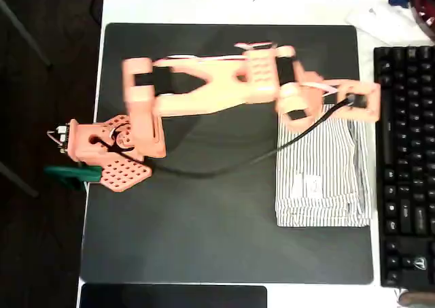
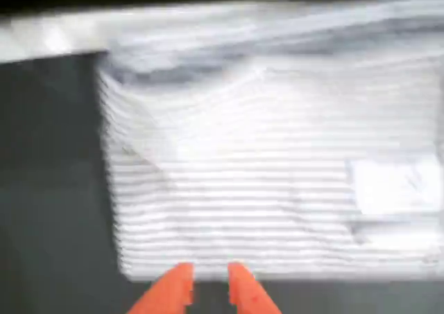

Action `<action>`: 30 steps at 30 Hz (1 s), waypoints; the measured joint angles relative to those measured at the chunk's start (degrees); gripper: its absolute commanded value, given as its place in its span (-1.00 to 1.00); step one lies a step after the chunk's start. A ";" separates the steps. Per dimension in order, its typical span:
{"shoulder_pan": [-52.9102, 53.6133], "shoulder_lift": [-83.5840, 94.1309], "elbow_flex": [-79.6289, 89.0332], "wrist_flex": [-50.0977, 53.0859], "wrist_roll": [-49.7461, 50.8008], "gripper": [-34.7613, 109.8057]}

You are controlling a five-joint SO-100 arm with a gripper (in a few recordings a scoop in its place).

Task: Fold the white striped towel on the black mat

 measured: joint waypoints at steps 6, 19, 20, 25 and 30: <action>3.60 20.83 22.50 -5.19 -1.93 -0.52; 5.10 62.75 58.97 -6.77 -4.57 -0.52; 5.45 65.48 61.17 -6.77 -4.57 -0.52; 6.33 76.03 71.19 -8.96 -5.98 -0.52; 6.15 82.44 77.61 -10.81 -6.24 -0.52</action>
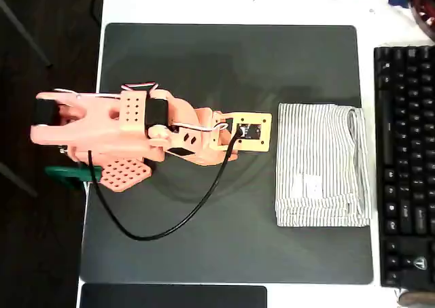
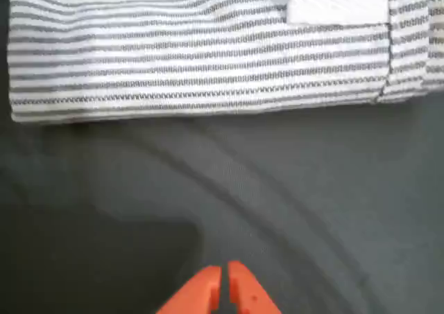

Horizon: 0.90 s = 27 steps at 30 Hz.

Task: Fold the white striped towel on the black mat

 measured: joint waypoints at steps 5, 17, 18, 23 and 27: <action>-0.09 4.13 2.81 1.14 0.00 -0.52; -0.09 13.18 4.66 11.95 0.44 -0.52; -0.09 14.33 4.66 13.80 0.44 -0.52; -0.09 16.96 4.66 20.48 -0.18 -0.52; -0.09 17.05 4.66 23.99 -0.62 -0.52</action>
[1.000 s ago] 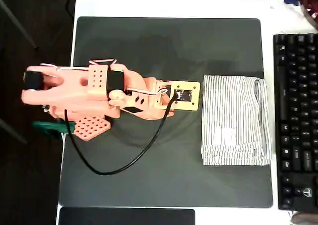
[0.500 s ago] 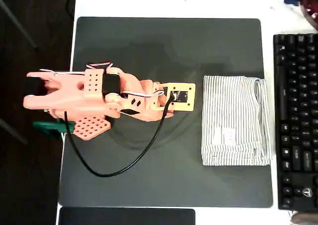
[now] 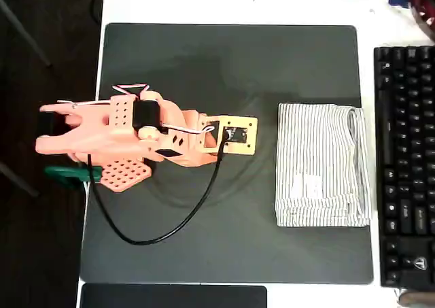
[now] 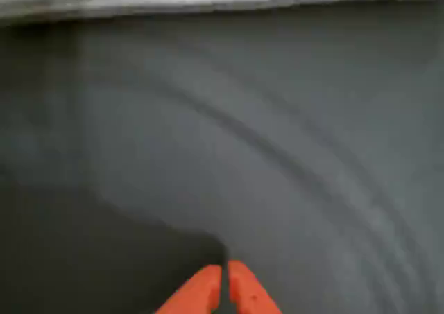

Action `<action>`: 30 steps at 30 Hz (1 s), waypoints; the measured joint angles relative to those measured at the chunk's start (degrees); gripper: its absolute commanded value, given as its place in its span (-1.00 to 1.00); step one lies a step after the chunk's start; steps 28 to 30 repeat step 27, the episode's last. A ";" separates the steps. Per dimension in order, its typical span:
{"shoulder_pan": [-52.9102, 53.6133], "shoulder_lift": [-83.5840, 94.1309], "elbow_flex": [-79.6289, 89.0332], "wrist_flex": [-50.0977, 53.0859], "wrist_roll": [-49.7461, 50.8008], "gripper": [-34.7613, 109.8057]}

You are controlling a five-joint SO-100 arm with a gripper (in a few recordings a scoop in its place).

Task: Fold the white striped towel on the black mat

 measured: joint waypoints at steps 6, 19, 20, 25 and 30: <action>0.00 0.00 0.00 1.05 -0.09 -0.52; 0.00 0.00 0.00 1.49 3.25 -0.52; 0.00 0.00 0.00 1.49 3.25 -0.52; -0.97 0.00 0.00 1.49 3.34 -0.51; -0.97 0.00 0.00 1.49 3.34 -0.51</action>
